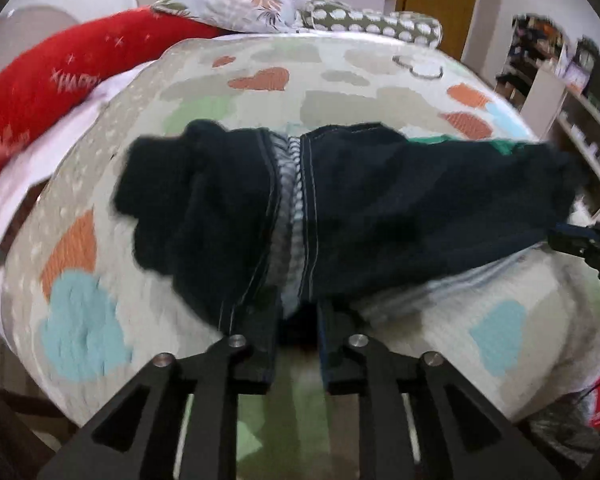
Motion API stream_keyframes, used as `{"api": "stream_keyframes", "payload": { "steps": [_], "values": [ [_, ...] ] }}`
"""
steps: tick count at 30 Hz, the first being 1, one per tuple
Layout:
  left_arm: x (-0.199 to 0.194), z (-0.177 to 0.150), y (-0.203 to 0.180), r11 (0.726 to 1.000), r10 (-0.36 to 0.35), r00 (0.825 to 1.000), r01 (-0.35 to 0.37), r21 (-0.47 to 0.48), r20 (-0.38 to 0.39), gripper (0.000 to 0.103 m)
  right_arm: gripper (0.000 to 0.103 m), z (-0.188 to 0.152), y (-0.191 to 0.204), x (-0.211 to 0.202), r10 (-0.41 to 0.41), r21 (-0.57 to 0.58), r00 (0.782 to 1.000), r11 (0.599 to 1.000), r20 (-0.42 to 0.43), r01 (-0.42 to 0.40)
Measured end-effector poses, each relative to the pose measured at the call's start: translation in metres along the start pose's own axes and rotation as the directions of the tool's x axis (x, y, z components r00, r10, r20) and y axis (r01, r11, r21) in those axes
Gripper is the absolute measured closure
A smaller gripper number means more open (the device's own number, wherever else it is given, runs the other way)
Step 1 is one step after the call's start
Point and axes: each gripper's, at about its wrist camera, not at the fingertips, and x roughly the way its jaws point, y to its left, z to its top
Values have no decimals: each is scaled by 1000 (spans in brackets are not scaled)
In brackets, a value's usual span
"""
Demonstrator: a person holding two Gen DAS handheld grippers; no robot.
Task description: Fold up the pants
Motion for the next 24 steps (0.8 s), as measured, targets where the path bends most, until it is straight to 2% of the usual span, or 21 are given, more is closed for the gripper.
{"api": "stream_keyframes", "payload": {
  "steps": [3, 5, 7, 9, 13, 16, 17, 18, 20, 21, 24],
  "values": [
    [-30, -9, 16, 997, -31, 998, 34, -65, 55, 58, 79, -10, -14, -31, -6, 86, 997, 996, 78, -1],
    [-44, -7, 25, 994, -34, 995, 43, -98, 94, 57, 57, -16, -29, -52, -34, 150, 990, 989, 136, 13],
    [-50, 1, 31, 991, -44, 992, 59, -122, 119, 53, 43, -20, -46, -64, -79, 211, 980, 977, 181, 40],
    [-47, 14, 33, 988, -28, 991, 47, -149, 129, 46, 40, -18, -67, -64, -118, 274, 975, 960, 187, 63],
    [-13, 42, 34, 986, 30, 992, -9, -169, 122, 45, 40, -6, -103, -42, -112, 401, 976, 916, 187, 28],
    [27, 52, 43, 973, 154, 987, -143, -183, 50, 45, 40, 2, -119, -19, -66, 463, 981, 886, 180, -26],
    [35, 51, 49, 966, 176, 984, -168, -196, 27, 45, 40, 3, -122, -10, -44, 479, 984, 877, 173, -45],
    [45, 49, 58, 961, 153, 988, -149, -234, -3, 43, 40, 4, -124, -2, -13, 495, 986, 866, 165, -71],
    [50, 44, 76, 940, 82, 997, -82, -330, -14, 39, 88, 5, -125, 7, 76, 516, 982, 842, 171, -155],
    [50, 42, 81, 933, 60, 998, -60, -356, -12, 39, 88, 4, -125, 8, 117, 534, 978, 823, 174, -193],
    [47, 42, 76, 937, 48, 999, -47, -346, -7, 37, 90, -1, -127, -12, 79, 537, 971, 822, 225, -191]
  ]
}}
